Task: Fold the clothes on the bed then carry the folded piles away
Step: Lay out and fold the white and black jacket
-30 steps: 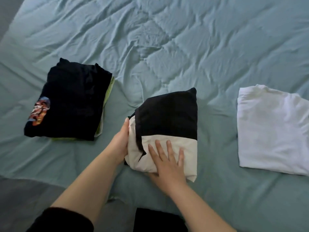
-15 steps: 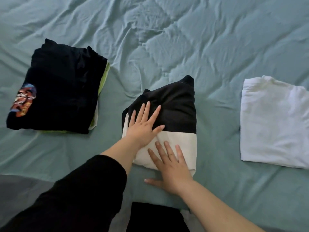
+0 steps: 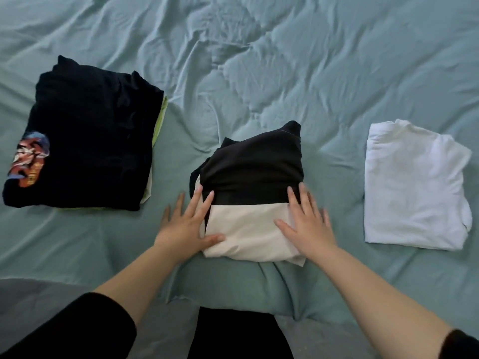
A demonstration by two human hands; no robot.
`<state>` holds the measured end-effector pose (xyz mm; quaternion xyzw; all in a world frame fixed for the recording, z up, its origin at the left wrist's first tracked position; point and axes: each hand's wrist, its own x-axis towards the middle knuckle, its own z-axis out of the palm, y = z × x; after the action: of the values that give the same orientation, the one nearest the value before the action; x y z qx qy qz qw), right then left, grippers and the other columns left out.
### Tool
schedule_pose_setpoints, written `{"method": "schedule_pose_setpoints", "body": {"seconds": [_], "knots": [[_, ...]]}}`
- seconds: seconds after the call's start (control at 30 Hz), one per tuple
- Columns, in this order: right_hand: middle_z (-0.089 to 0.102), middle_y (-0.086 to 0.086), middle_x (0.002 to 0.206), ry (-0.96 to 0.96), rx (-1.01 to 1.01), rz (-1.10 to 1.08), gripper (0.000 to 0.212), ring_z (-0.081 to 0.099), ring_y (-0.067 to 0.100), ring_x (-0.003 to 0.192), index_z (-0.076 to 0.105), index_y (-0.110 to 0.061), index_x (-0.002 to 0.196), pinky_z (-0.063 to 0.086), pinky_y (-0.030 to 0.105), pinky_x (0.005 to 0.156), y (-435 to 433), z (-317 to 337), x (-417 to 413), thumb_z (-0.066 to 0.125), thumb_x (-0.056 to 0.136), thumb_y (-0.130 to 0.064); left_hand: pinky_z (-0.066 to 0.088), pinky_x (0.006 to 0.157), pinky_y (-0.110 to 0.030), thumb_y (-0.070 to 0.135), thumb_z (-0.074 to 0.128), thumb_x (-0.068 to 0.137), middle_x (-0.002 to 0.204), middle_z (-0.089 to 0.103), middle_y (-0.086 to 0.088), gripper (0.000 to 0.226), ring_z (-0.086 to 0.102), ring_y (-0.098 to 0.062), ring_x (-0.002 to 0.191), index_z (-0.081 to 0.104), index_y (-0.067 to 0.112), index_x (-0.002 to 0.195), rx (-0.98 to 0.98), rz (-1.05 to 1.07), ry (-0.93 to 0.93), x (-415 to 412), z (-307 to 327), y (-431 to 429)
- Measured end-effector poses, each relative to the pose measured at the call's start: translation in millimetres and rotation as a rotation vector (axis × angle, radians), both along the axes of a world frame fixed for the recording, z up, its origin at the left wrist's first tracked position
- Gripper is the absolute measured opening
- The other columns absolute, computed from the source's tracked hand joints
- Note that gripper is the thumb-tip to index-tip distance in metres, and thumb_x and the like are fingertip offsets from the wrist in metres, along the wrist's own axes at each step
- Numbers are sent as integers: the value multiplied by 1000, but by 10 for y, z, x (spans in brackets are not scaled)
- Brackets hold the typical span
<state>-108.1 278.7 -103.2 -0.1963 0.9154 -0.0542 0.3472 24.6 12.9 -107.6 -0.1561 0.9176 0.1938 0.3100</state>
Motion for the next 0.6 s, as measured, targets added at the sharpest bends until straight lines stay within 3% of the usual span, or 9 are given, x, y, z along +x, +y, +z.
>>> {"method": "schedule_pose_setpoints", "body": {"seconds": [0.07, 0.13, 0.17, 0.23, 0.3, 0.37, 0.4, 0.47, 0.6], "knots": [[-3, 0, 163, -100, -249, -491, 90, 14, 19, 148, -3, -31, 153, 20, 40, 118, -41, 101, 120, 56, 89, -52, 33, 109, -48, 90, 41, 63, 146, -41, 24, 106, 12, -24, 147, -28, 57, 136, 154, 205, 130, 45, 143, 120], [35, 7, 154, -263, -413, -933, 79, 41, 22, 136, 24, -18, 151, 37, 41, 110, -67, 207, 181, 66, 88, -38, 34, 107, -45, 86, 54, 58, 152, -28, 23, 113, 11, -11, 145, -20, 59, 139, 314, 534, 170, 26, 287, 238], [49, 6, 143, -347, -429, -1080, 67, 53, 21, 122, 38, -14, 144, 49, 39, 96, -76, 248, 206, 66, 88, -37, 28, 110, -44, 85, 58, 55, 156, -20, 19, 118, 7, -7, 144, -18, 56, 141, 387, 711, 167, -6, 336, 293], [63, 3, 118, -462, -430, -1267, 52, 62, 15, 93, 53, -10, 129, 50, 30, 63, -128, 349, 226, 67, 87, -38, 20, 116, -42, 78, 66, 57, 161, -3, 8, 126, 10, -12, 147, -12, 40, 149, 495, 993, 130, -104, 375, 366], [64, 2, 107, -512, -450, -1364, 49, 62, 15, 84, 55, -10, 119, 48, 27, 57, -169, 438, 186, 71, 83, -40, 31, 113, -41, 64, 71, 67, 157, 24, -1, 112, 31, -23, 141, 9, 25, 152, 526, 1110, 72, -201, 398, 409], [65, 1, 104, -513, -470, -1378, 49, 64, 18, 89, 56, -14, 114, 52, 30, 67, -172, 497, 113, 74, 80, -43, 47, 92, -37, 54, 69, 76, 128, 59, -1, 68, 57, -24, 115, 48, 17, 129, 509, 1136, 72, -287, 425, 457], [66, 0, 103, -480, -485, -1358, 46, 64, 19, 91, 58, -16, 112, 53, 32, 73, -167, 543, 73, 75, 79, -43, 49, 84, -35, 49, 68, 79, 110, 66, 1, 50, 62, -22, 104, 56, 17, 115, 499, 1126, 113, -323, 464, 489], [69, -3, 101, -341, -537, -1282, 33, 65, 16, 91, 63, -20, 104, 54, 33, 79, -107, 641, -11, 75, 80, -39, 50, 74, -31, 40, 66, 84, 93, 67, 10, 26, 65, -16, 93, 61, 23, 103, 523, 1098, 241, -390, 587, 569], [71, -11, 86, -76, -656, -1165, 12, 66, 5, 81, 66, -26, 85, 50, 21, 67, 205, 937, -102, 74, 81, -35, 44, 63, -17, 35, 64, 88, 86, 68, 19, 5, 62, 4, 82, 61, 39, 89, 622, 1055, 377, -534, 872, 882]]}}
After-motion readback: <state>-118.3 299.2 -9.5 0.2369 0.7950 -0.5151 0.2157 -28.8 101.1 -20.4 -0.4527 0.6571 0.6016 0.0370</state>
